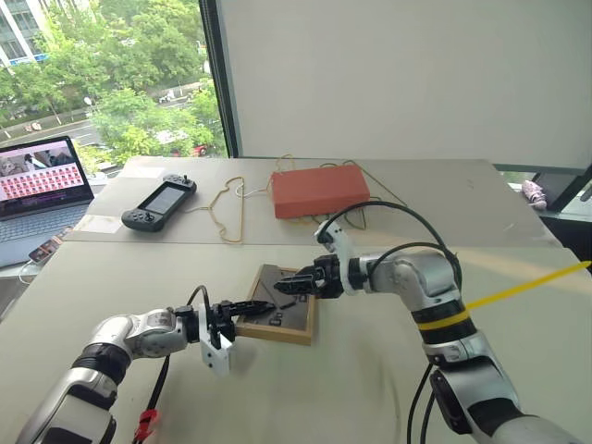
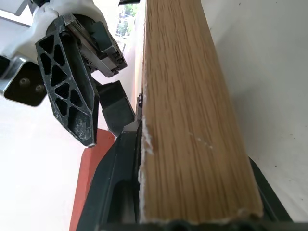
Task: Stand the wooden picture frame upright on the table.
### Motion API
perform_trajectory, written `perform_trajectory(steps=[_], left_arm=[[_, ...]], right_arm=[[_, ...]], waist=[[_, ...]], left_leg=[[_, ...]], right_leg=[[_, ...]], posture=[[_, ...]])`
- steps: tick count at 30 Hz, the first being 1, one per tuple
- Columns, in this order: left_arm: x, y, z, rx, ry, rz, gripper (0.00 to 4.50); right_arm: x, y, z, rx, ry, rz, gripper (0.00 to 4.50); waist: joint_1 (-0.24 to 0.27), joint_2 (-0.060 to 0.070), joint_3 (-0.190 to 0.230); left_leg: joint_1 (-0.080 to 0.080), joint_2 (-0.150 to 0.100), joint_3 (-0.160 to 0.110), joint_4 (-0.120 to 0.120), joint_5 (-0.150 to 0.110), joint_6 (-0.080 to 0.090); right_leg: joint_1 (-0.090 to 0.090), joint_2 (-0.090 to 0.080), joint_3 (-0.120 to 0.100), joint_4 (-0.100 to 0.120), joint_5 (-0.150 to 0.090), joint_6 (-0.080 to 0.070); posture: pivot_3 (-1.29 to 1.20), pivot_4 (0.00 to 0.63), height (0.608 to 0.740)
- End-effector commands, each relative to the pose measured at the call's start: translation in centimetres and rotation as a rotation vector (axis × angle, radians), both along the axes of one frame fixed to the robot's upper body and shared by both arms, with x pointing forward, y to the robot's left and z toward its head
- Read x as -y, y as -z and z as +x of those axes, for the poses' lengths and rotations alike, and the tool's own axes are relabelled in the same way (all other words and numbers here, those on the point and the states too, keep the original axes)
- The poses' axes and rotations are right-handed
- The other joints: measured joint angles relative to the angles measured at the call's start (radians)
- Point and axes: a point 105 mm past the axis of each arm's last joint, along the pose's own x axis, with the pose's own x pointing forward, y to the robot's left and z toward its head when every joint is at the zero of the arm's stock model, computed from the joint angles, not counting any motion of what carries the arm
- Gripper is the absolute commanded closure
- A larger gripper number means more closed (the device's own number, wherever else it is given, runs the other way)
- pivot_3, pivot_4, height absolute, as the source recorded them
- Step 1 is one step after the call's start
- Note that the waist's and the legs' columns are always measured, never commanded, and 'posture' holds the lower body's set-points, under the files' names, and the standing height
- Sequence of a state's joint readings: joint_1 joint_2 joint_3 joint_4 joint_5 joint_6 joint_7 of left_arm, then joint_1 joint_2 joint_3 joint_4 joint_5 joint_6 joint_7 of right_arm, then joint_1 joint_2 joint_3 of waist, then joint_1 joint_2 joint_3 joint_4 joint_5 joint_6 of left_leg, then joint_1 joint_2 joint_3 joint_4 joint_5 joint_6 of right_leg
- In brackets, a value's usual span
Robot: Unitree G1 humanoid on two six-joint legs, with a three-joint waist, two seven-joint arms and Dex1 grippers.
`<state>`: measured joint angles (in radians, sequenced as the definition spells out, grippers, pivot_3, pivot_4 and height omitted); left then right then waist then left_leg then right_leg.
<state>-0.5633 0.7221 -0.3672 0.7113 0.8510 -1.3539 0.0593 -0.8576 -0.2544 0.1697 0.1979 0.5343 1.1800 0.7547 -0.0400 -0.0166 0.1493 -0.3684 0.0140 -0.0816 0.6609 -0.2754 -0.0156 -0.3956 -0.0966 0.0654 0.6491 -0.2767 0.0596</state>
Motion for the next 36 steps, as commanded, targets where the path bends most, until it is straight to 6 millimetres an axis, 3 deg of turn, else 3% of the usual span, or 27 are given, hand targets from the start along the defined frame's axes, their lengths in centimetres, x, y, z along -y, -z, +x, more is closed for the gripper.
perform_trajectory(steps=[1,6,10,15,21,26,33,35,36], left_arm=[[-0.1,2.8,-1.2,-0.078,0.026,0.094,3.27],[-0.1,2.9,-1.2,-0.079,0.024,0.096,3.27],[-0.1,3.0,-1.3,-0.086,0.018,0.092,3.27],[0.0,3.0,-1.4,-0.089,0.02,0.089,3.27],[0.1,3.0,-1.3,-0.091,0.02,0.083,3.27],[0.2,2.9,-1.1,-0.089,0.013,0.078,3.27],[0.1,3.1,-1.3,-0.101,0.012,0.082,3.27],[0.0,3.1,-1.3,-0.102,0.012,0.083,3.27],[0.0,3.1,-1.3,-0.103,0.009,0.081,3.27]], right_arm=[[-2.6,-1.1,-1.5,-0.028,-0.116,0.087,0.03],[-4.1,-3.6,-2.5,-0.015,-0.174,0.198,0.03],[-3.2,-5.7,-2.4,0.059,-0.159,0.226,0.03],[-2.2,-6.0,-2.9,0.096,-0.158,0.205,0.03],[-0.1,-3.6,-2.2,0.074,-0.08,0.123,0.03],[3.0,-2.1,-1.1,0.059,0.019,0.064,0.03],[6.0,-3.0,-0.6,0.106,0.097,0.034,0.03],[6.9,-3.9,-0.7,0.182,0.106,0.022,0.03],[7.7,-5.0,-1.2,0.306,0.093,0.009,0.03]], waist=[[-0.001,0.0,0.0],[-0.001,0.0,0.0],[0.001,0.0,0.0],[-0.005,0.0,0.0],[-0.007,0.0,0.0],[-0.006,0.0,0.0],[-0.013,0.0,0.0],[-0.011,0.0,0.0],[-0.01,0.0,0.0]], left_leg=[[0.0,0.0,0.0,0.0,0.0,0.0],[0.0,0.0,0.0,0.0,0.0,0.0],[-0.004,0.0,0.0,0.0,0.002,-0.003],[-0.01,-0.001,0.0,0.0,0.003,-0.004],[-0.013,-0.001,0.0,0.0,0.003,-0.005],[-0.012,-0.001,0.0,0.0,0.003,-0.005],[-0.008,-0.001,0.001,0.0,0.004,-0.007],[-0.008,-0.001,0.001,0.0,0.004,-0.007],[-0.008,-0.001,0.001,0.0,0.004,-0.006]], right_leg=[[0.0,0.0,0.0,0.0,0.0,0.0],[0.0,0.0,0.0,0.001,0.0,0.0],[-0.004,-0.001,0.0,0.003,0.0,0.0],[-0.013,-0.001,0.0,0.012,0.0,0.0],[-0.016,-0.001,0.0,0.014,0.0,0.0],[-0.016,-0.001,0.0,0.013,0.0,0.0],[-0.014,-0.001,0.0,0.013,0.0,0.0],[-0.013,-0.001,0.0,0.013,0.0,0.0],[-0.013,-0.001,0.0,0.013,0.0,0.0]], posture=[[0.0,0.15,0.74],[0.0,0.15,0.74],[0.0,0.15,0.74],[0.0,0.15,0.74],[0.0,0.15,0.74],[0.0,0.15,0.74],[0.0,0.15,0.74],[0.0,0.15,0.74],[0.0,0.15,0.74]])
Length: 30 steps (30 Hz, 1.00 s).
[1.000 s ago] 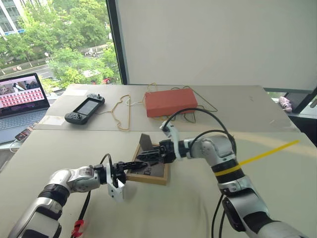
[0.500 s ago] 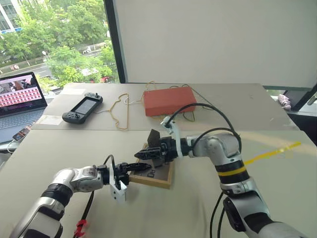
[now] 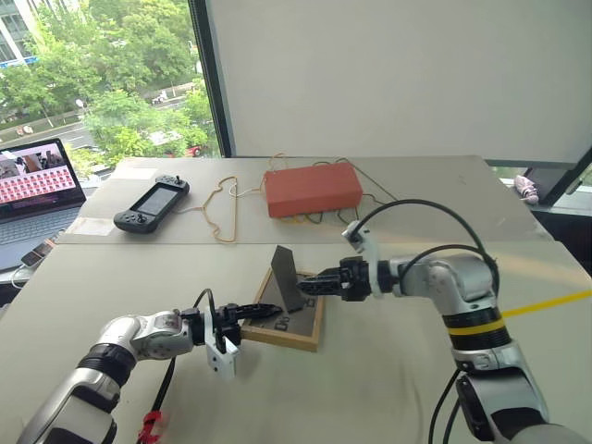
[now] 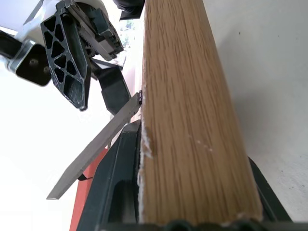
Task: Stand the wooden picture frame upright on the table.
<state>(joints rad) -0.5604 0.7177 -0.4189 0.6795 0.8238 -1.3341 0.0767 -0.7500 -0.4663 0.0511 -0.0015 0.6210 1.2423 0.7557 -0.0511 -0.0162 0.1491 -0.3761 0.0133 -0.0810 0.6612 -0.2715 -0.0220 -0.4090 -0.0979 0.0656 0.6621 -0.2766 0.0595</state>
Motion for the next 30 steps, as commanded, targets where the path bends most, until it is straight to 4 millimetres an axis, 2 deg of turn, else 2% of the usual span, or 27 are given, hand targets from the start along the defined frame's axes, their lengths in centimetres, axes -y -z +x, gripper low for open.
perform_trajectory(steps=[1,3,4,8,12,15,20,27,28,30], left_arm=[[-1.0,2.9,-0.8,-0.097,-0.02,0.103,3.27],[-1.1,2.8,-0.8,-0.095,-0.024,0.1,3.27],[-1.1,2.7,-0.7,-0.094,-0.025,0.099,3.27],[-1.0,2.3,-0.6,-0.094,-0.029,0.079,3.27],[-0.8,1.8,-0.4,-0.101,-0.033,0.043,3.27],[-0.6,1.6,-0.4,-0.104,-0.029,0.04,3.27],[-0.4,1.4,-0.4,-0.109,-0.025,0.035,3.27],[-0.5,1.3,-0.1,-0.114,-0.038,0.037,3.27],[-0.5,1.3,-0.1,-0.115,-0.039,0.036,3.27],[-0.5,1.4,-0.2,-0.12,-0.04,0.039,3.27]], right_arm=[[1.6,-4.0,-1.2,0.319,-0.043,-0.01,0.03],[2.2,-5.1,-3.1,0.547,-0.116,-0.09,0.03],[2.6,-4.7,-4.1,0.641,-0.159,-0.164,0.03],[3.2,0.6,-8.0,0.975,-0.433,-0.564,0.03],[1.5,2.5,-8.8,1.329,-0.463,-0.679,0.03],[0.7,2.8,-7.8,1.486,-0.398,-0.744,0.03],[-1.2,3.1,-7.3,1.641,-0.378,-0.735,0.03],[-2.9,3.9,-8.2,1.648,-0.419,-0.649,0.03],[-2.9,4.0,-8.2,1.649,-0.421,-0.649,0.54],[-2.8,4.0,-8.0,1.64,-0.413,-0.655,1.13]], waist=[[0.005,0.0,0.0],[0.006,0.0,0.0],[0.006,0.0,0.0],[0.006,-0.001,0.0],[-0.003,-0.001,0.0],[-0.004,-0.001,0.0],[0.004,-0.002,0.0],[0.006,-0.002,0.0],[0.006,-0.002,0.0],[0.006,-0.002,0.0]], left_leg=[[0.0,0.0,0.0,0.0,0.0,0.0],[-0.001,0.0,0.0,0.0,0.0,0.0],[-0.001,0.0,0.0,0.0,0.0,0.001],[0.001,0.001,0.0,0.0,-0.002,0.003],[0.006,0.001,0.005,0.0,-0.001,0.001],[0.007,0.001,0.005,0.0,0.0,-0.001],[0.007,0.001,0.005,0.0,0.001,-0.002],[0.007,0.001,0.005,-0.001,0.001,-0.001],[0.007,0.001,0.005,-0.001,0.0,-0.001],[0.007,0.001,0.004,-0.001,0.0,-0.001]], right_leg=[[0.0,0.0,0.0,0.0,0.0,0.0],[0.0,0.0,0.0,0.0,0.0,0.0],[0.0,0.0,0.0,0.0,0.0,0.0],[0.004,0.0,-0.001,-0.007,-0.001,0.001],[0.006,0.0,0.002,-0.007,0.0,0.001],[0.007,0.0,0.002,-0.005,0.0,0.001],[0.007,0.0,0.002,-0.006,0.0,0.0],[0.007,0.0,0.002,-0.007,0.0,0.0],[0.007,0.001,0.002,-0.007,0.0,0.0],[0.007,0.001,0.002,-0.007,0.0,0.0]], posture=[[0.0,0.15,0.74],[0.0,0.15,0.74],[0.0,0.15,0.74],[0.0,0.15,0.74],[0.0,0.15,0.74],[0.0,0.15,0.74],[0.0,0.15,0.74],[0.0,0.15,0.74],[0.0,0.15,0.74],[0.0,0.15,0.74]])
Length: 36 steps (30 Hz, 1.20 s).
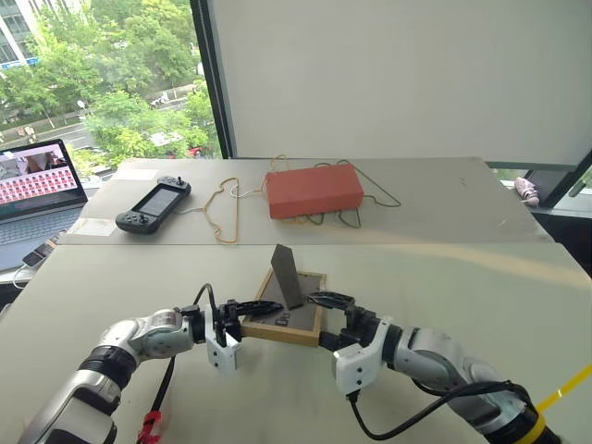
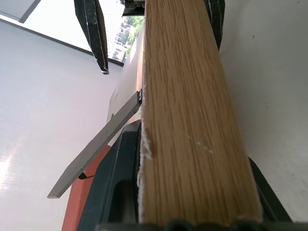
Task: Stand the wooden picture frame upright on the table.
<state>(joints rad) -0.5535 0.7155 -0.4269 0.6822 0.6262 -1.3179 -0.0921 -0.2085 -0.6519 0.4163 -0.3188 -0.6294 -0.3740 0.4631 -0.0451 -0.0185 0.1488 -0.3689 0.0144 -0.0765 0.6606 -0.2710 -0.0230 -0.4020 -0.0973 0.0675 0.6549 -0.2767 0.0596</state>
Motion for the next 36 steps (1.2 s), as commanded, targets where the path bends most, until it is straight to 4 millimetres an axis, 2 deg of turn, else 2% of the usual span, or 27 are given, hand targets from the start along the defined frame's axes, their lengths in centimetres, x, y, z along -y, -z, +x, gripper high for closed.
perform_trajectory(steps=[1,4,6,7,12,14,16,18,19,21,23,25,27,29,31,33,35,36], left_arm=[[-0.5,2.1,-0.5,-0.068,-0.014,0.067,3.27],[-0.5,2.1,-0.6,-0.071,-0.014,0.065,3.27],[-0.5,2.1,-0.6,-0.073,-0.018,0.059,3.27],[-0.5,2.1,-0.6,-0.074,-0.02,0.053,3.27],[-0.4,1.7,-0.6,-0.082,-0.035,0.021,3.27],[-0.4,1.4,-0.5,-0.079,-0.039,0.006,2.33],[-0.4,1.1,-0.3,-0.071,-0.052,-0.009,1.77],[-0.6,0.7,-0.1,-0.069,-0.072,-0.032,0.95],[-1.1,-0.2,0.1,-0.058,-0.099,-0.078,0.6],[-2.1,-1.9,0.5,-0.039,-0.162,-0.174,0.6],[-3.6,-3.3,0.9,-0.041,-0.261,-0.274,0.6],[-4.6,-3.7,1.0,-0.062,-0.327,-0.316,0.6],[-5.0,-3.5,0.7,-0.106,-0.375,-0.336,0.6],[-5.2,-2.7,0.1,-0.163,-0.418,-0.353,0.6],[-4.4,-1.5,-1.1,-0.21,-0.409,-0.337,0.6],[-3.7,-1.0,-1.7,-0.233,-0.405,-0.34,0.6],[-3.2,-1.0,-1.9,-0.237,-0.401,-0.341,0.6],[-3.0,-1.1,-1.9,-0.237,-0.4,-0.345,0.6]], right_arm=[[-0.2,-0.5,-0.1,0.024,-0.012,0.013,1.41],[-0.1,-0.7,0.0,0.033,-0.008,0.021,2.3],[-0.1,-0.6,0.0,0.024,-0.007,0.017,3.14],[-0.1,-0.4,0.1,0.018,-0.006,0.012,3.3],[-0.1,-0.7,0.2,0.037,-0.008,0.021,3.3],[-0.1,-0.9,0.3,0.046,-0.01,0.022,3.3],[0.0,-0.9,0.3,0.047,-0.01,0.023,3.3],[0.1,-1.0,0.4,0.052,-0.006,0.025,3.3],[0.4,-1.3,0.7,0.049,0.005,0.038,3.3],[1.0,-2.1,1.2,0.034,0.024,0.072,3.3],[1.8,-4.6,1.9,-0.017,0.053,0.167,3.3],[2.2,-6.3,2.1,-0.05,0.05,0.2,3.3],[2.9,-8.0,2.6,-0.16,0.07,0.257,3.3],[3.5,-9.7,3.1,-0.36,0.089,0.348,3.3],[3.9,-11.0,3.8,-0.632,0.125,0.451,3.3],[3.9,-11.4,3.7,-0.948,0.141,0.515,3.3],[3.9,-11.5,3.2,-1.147,0.146,0.511,3.3],[3.9,-11.7,3.2,-1.171,0.141,0.501,3.3]], waist=[[0.0,0.0,0.0],[0.0,0.0,0.0],[-0.001,0.0,0.0],[0.0,0.0,0.0],[-0.001,0.0,0.0],[-0.001,0.0,0.0],[0.0,0.0,0.0],[0.0,0.0,0.0],[0.0,0.0,0.0],[-0.002,0.0,0.0],[-0.003,0.0,0.0],[-0.002,0.0,0.001],[0.0,0.0,0.002],[-0.001,0.0,0.002],[-0.004,0.0,0.002],[-0.004,0.001,0.003],[0.002,0.001,0.003],[0.006,0.001,0.003]], left_leg=[[0.0,0.0,0.0,0.0,0.0,0.0],[0.0,0.0,0.0,0.0,0.0,0.0],[0.0,0.0,0.0,0.0,0.0,0.0],[0.0,0.0,0.0,0.0,0.0,0.0],[0.001,0.0,0.0,0.0,0.0,0.0],[0.001,0.0,0.0,0.0,0.0,0.0],[0.001,0.0,0.0,0.0,0.0,0.0],[0.001,0.0,0.0,0.0,0.0,0.0],[0.001,0.0,0.0,0.0,0.0,0.0],[0.001,0.0,0.0,0.0,0.0,0.0],[0.0,0.0,0.0,0.0,0.0,0.0],[0.0,0.0,0.0,0.0,0.0,0.0],[-0.001,0.0,0.0,0.0,0.0,0.0],[-0.001,0.0,-0.001,0.0,0.0,0.001],[-0.001,0.001,-0.001,0.0,-0.001,0.001],[-0.001,0.001,-0.001,0.0,-0.001,0.002],[-0.001,0.001,-0.002,0.0,-0.001,0.002],[-0.001,0.001,-0.002,0.0,-0.001,0.002]], right_leg=[[0.0,0.0,0.0,0.0,0.0,0.0],[0.0,0.0,0.0,0.0,0.0,0.0],[0.0,0.0,0.0,0.0,0.0,0.0],[0.0,0.0,0.0,0.0,0.0,0.0],[0.001,0.0,0.0,0.0,0.0,0.0],[0.001,0.0,0.0,0.0,0.0,0.0],[0.001,0.0,0.0,0.0,0.0,0.0],[0.001,0.0,0.0,0.001,0.0,0.0],[0.001,0.0,0.0,0.0,0.0,0.0],[0.0,0.0,0.0,0.001,0.0,0.0],[-0.001,0.0,0.0,0.001,0.0,0.0],[-0.001,0.0,0.0,0.001,0.0,0.0],[-0.001,-0.001,0.0,0.001,0.0,0.0],[-0.001,0.0,0.0,0.001,0.0,0.0],[-0.001,0.0,0.0,0.001,0.0,0.0],[-0.001,0.0,0.0,0.001,0.0,-0.001],[-0.001,0.0,0.0,0.001,0.0,-0.001],[-0.001,0.0,-0.001,0.001,0.0,-0.001]], posture=[[0.0,0.15,0.74],[0.0,0.15,0.74],[0.0,0.15,0.74],[0.0,0.15,0.74],[0.0,0.15,0.74],[0.0,0.15,0.74],[0.0,0.15,0.74],[0.0,0.15,0.74],[0.0,0.15,0.74],[0.0,0.15,0.74],[0.0,0.15,0.74],[0.0,0.15,0.74],[0.0,0.15,0.74],[0.0,0.15,0.74],[0.0,0.15,0.74],[0.0,0.15,0.74],[0.0,0.15,0.74],[0.0,0.15,0.74]])
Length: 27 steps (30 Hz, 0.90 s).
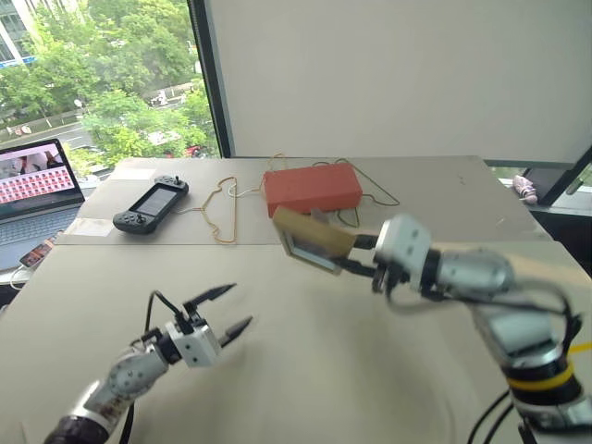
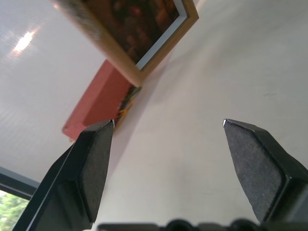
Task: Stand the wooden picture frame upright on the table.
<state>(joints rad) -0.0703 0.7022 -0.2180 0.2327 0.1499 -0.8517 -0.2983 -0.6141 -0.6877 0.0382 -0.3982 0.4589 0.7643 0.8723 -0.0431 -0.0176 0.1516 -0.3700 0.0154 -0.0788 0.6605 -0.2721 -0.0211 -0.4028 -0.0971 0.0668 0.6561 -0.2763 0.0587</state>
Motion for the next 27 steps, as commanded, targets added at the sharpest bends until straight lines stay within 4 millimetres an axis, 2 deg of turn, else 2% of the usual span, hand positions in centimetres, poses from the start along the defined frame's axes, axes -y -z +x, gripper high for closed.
perform_trajectory(steps=[1,4,11,18,20,22,24,27], left_arm=[[0.7,-1.6,0.1,0.049,0.01,-0.012,0.6],[0.9,-1.9,0.1,0.057,0.012,-0.014,0.6],[0.9,-2.5,-0.3,0.068,0.022,-0.017,0.6],[1.0,-2.5,-0.3,0.07,0.023,-0.015,0.6],[1.0,-2.5,-0.3,0.071,0.024,-0.015,0.57],[1.1,-2.6,-0.3,0.074,0.025,-0.016,0.57],[1.0,-2.6,-0.2,0.075,0.025,-0.017,0.57],[1.0,-2.7,-0.2,0.076,0.026,-0.017,0.57]], right_arm=[[-0.6,-0.6,-1.3,-0.278,-0.095,0.064,3.3],[-0.4,0.3,-0.5,-0.39,-0.067,0.061,3.3],[0.0,3.3,0.8,-0.491,-0.011,0.046,3.3],[0.4,4.4,1.4,-0.578,0.027,0.099,3.3],[0.7,4.7,1.7,-0.585,0.049,0.103,2.3],[0.8,4.7,1.7,-0.585,0.05,0.105,1.82],[1.0,4.1,1.7,-0.577,0.051,0.13,1.08],[1.4,3.4,1.5,-0.566,0.056,0.147,1.08]], waist=[[0.006,0.0,0.0],[0.006,0.0,0.0],[-0.003,0.0,0.0],[-0.006,0.001,0.0],[-0.007,0.001,0.0],[-0.004,0.0,0.0],[-0.002,0.001,0.0],[-0.002,0.001,0.0]], left_leg=[[0.0,0.0,0.0,0.0,0.0,0.001],[-0.001,-0.001,0.0,0.0,0.0,0.001],[-0.003,-0.001,0.0,0.0,-0.001,0.001],[-0.001,0.0,0.0,0.0,-0.001,0.001],[-0.001,0.0,0.0,0.0,-0.001,0.001],[-0.001,0.0,0.0,0.0,-0.001,0.001],[-0.002,-0.001,0.0,0.0,-0.001,0.001],[-0.003,-0.001,0.0,0.0,-0.001,0.001]], right_leg=[[0.0,0.0,0.0,0.0,0.0,0.0],[0.0,-0.001,0.0,-0.001,0.0,0.0],[-0.003,-0.001,0.0,-0.001,0.0,0.0],[-0.002,0.0,0.0,0.0,0.0,0.0],[-0.002,0.0,0.0,0.0,0.0,0.0],[-0.002,0.0,0.0,0.0,0.0,0.0],[-0.002,0.0,0.0,0.0,0.0,0.0],[-0.003,0.0,0.0,0.0,0.0,0.0]], posture=[[0.0,0.15,0.74],[0.0,0.15,0.74],[0.0,0.15,0.74],[0.0,0.15,0.74],[0.0,0.15,0.74],[0.0,0.15,0.74],[0.0,0.15,0.74],[0.0,0.15,0.74]])
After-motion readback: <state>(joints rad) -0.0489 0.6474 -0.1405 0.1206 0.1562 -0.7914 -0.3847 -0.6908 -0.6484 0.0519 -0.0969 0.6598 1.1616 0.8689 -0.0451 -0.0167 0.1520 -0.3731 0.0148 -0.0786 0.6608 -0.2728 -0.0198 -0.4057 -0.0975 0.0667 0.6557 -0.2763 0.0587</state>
